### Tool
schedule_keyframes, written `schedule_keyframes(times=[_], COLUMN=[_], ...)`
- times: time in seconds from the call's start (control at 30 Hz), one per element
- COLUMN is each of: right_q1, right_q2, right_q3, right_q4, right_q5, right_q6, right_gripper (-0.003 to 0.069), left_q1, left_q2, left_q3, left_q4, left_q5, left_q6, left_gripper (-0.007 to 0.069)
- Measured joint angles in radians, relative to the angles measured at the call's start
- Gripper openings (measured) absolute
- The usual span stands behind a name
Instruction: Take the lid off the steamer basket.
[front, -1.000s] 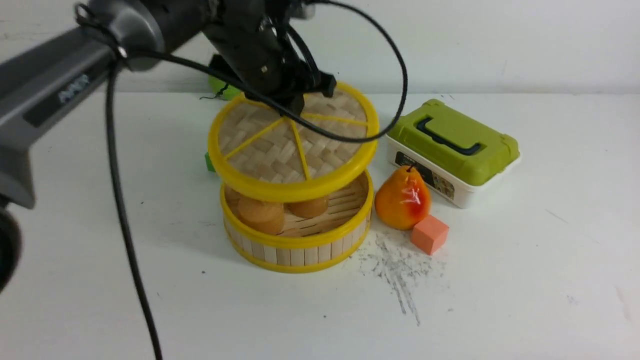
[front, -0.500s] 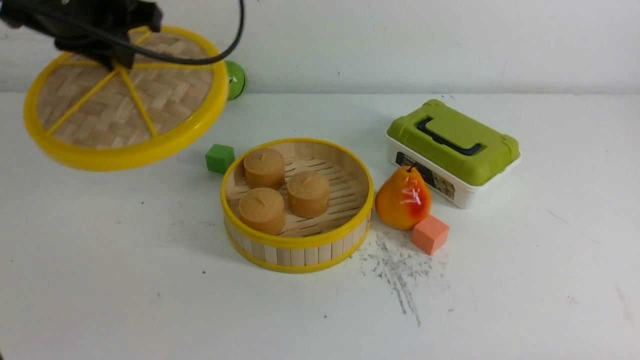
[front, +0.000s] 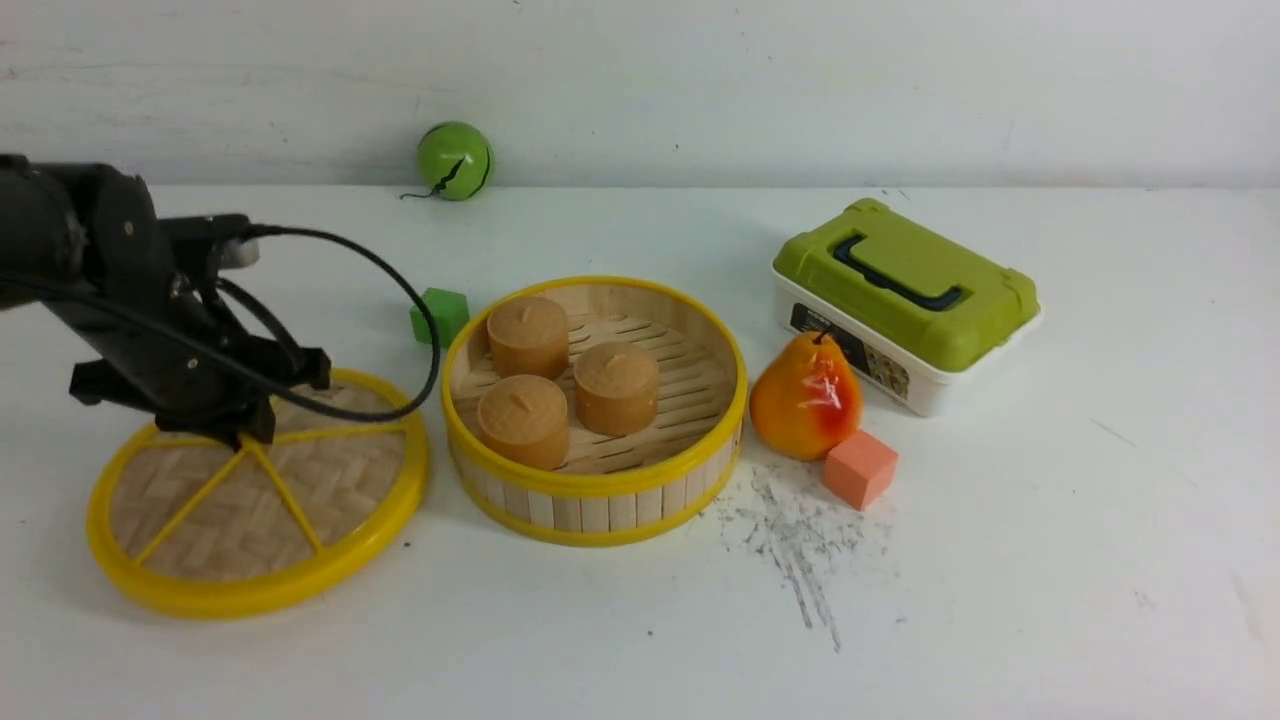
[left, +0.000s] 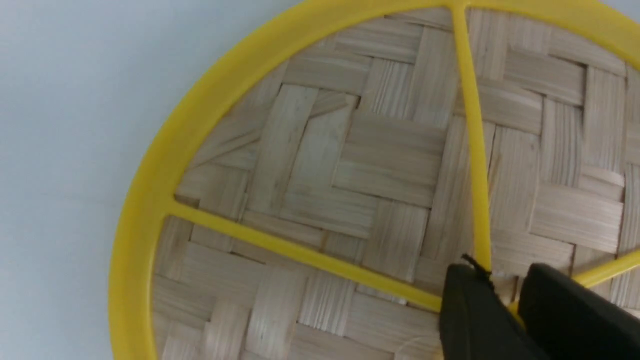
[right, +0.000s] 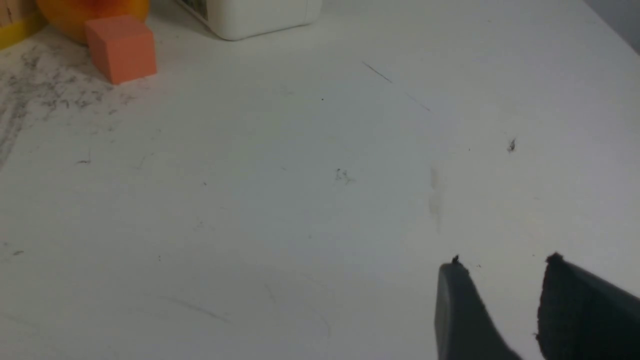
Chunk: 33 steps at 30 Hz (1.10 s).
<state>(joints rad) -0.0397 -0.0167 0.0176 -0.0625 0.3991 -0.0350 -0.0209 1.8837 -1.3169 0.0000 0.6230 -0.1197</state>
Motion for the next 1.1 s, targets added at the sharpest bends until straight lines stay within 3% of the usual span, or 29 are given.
schedule_keyframes(times=[0.3, 0.47, 0.53, 0.63, 0.8, 0.87, 1.1], right_q1=[0.0, 0.0, 0.0, 0.0, 0.0, 0.0, 0.0], right_q2=[0.0, 0.0, 0.0, 0.0, 0.0, 0.0, 0.0], right_q3=[0.0, 0.0, 0.0, 0.0, 0.0, 0.0, 0.0], right_q4=[0.0, 0.0, 0.0, 0.0, 0.0, 0.0, 0.0], right_q5=[0.0, 0.0, 0.0, 0.0, 0.0, 0.0, 0.0], right_q6=[0.0, 0.0, 0.0, 0.0, 0.0, 0.0, 0.0], right_gripper=[0.024, 0.024, 0.024, 0.024, 0.024, 0.024, 0.024], left_q1=[0.0, 0.0, 0.0, 0.0, 0.0, 0.0, 0.0], left_q2=[0.027, -0.039, -0.091, -0.282, -0.619, -0.73, -1.106], left_q3=[-0.008, 0.0, -0.001, -0.011, 0.0, 0.029, 0.326], left_q4=[0.012, 0.012, 0.012, 0.006, -0.028, -0.032, -0.044], left_q5=[-0.046, -0.016, -0.019, -0.048, -0.168, -0.229, -0.417], left_q6=[-0.088, -0.099, -0.096, -0.074, -0.022, -0.01, -0.003], left_gripper=[0.0132, 0.0268, 0.0282, 0.0233, 0.0022, -0.0013, -0.0013])
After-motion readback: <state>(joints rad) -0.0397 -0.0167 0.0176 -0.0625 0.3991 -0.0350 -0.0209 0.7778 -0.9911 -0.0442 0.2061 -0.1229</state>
